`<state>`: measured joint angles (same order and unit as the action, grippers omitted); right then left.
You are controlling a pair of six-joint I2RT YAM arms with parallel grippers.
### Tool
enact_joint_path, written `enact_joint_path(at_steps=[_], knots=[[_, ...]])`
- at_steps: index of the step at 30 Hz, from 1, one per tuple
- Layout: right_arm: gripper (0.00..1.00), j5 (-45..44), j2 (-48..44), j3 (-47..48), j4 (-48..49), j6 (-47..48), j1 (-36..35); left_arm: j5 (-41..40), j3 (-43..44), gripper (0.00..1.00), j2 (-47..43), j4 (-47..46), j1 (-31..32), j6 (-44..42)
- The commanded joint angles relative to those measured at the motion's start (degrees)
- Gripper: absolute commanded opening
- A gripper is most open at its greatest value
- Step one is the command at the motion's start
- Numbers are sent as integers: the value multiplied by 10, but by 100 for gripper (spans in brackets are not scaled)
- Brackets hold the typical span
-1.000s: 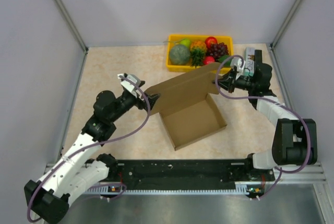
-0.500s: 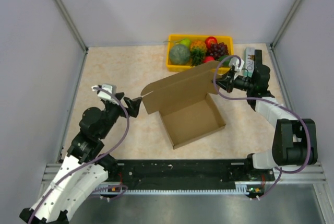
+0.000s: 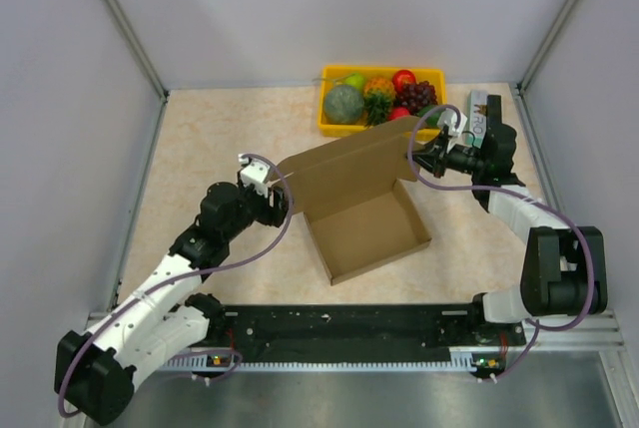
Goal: Fold the paper box
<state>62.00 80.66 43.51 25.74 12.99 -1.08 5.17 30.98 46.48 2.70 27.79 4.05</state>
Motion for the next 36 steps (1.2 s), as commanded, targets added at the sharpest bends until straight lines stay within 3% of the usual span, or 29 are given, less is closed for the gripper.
enact_joint_path(at_steps=[1,6,10,13,19,22,30,36], knots=[[0,11,2,21,7,9,-7,26,25,61,2,-74,-2,-33],[0,-7,-1,20,27,-24,-10,5,23,45,-8,-83,-1,-10],[0,-56,-21,20,-5,-9,-51,29,37,33,10,-96,-2,11],[0,-124,-38,17,-15,-23,-75,32,59,22,27,-88,0,36],[0,-349,-88,-12,-46,-55,-170,-41,64,7,19,-88,6,72],[0,-495,-117,-49,-49,-64,-217,-88,58,8,12,-94,19,84],[0,-655,-134,-65,-57,-208,-278,-210,36,16,30,-169,98,89],[0,-794,-125,-60,-35,-223,-352,-292,54,24,86,-205,134,99]])
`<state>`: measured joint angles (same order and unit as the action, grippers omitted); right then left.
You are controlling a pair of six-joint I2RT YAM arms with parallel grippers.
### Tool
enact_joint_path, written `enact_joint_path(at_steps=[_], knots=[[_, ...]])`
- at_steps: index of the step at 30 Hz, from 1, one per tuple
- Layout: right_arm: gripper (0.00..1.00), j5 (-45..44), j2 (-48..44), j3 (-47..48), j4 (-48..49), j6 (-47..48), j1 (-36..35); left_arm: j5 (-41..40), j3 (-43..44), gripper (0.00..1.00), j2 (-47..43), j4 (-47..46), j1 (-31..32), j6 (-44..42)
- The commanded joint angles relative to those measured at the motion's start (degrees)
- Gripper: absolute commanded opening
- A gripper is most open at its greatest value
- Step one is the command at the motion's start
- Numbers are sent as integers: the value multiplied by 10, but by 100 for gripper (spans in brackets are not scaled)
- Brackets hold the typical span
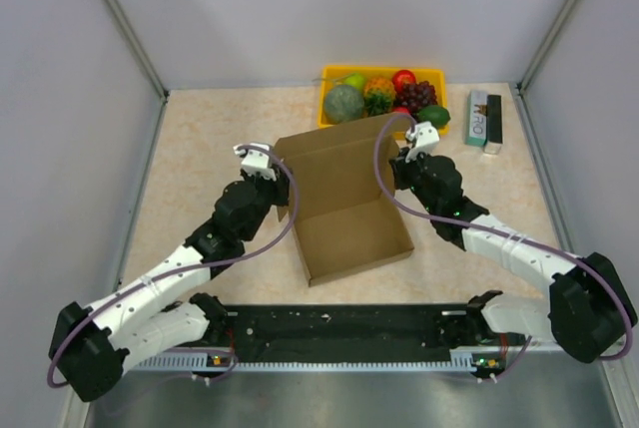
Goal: Fold the paper box
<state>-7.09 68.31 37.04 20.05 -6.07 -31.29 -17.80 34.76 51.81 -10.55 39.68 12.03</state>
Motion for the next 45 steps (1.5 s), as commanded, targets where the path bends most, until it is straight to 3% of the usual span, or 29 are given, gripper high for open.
enact_joint_path(at_steps=[1,6,9,11,13,16,21,26,29,33,45], knots=[[0,-139,1,5,24,-31,-59,-65,26,26,40,-68,15,23],[0,-173,-5,3,17,-30,-75,-87,49,40,32,34,16,62],[0,-179,-14,-3,17,-28,-75,-73,24,52,-8,45,15,67],[0,-175,-16,-5,21,-29,-75,-73,-1,53,-36,43,15,72],[0,-171,-17,-3,18,-30,-75,-71,-17,51,-48,40,16,65],[0,-173,-16,1,13,-32,-77,-71,-15,37,-51,46,15,61],[0,-173,-18,5,5,-47,-77,-45,-1,29,-31,49,16,67],[0,-187,-13,19,-29,-66,-86,-56,23,13,5,62,24,102],[0,-231,-6,37,-58,-78,-109,-104,39,14,35,62,50,123],[0,-295,13,64,-99,-98,-141,-230,68,15,76,66,95,149],[0,-316,34,81,-58,-95,-149,-329,64,21,132,-53,108,108]])
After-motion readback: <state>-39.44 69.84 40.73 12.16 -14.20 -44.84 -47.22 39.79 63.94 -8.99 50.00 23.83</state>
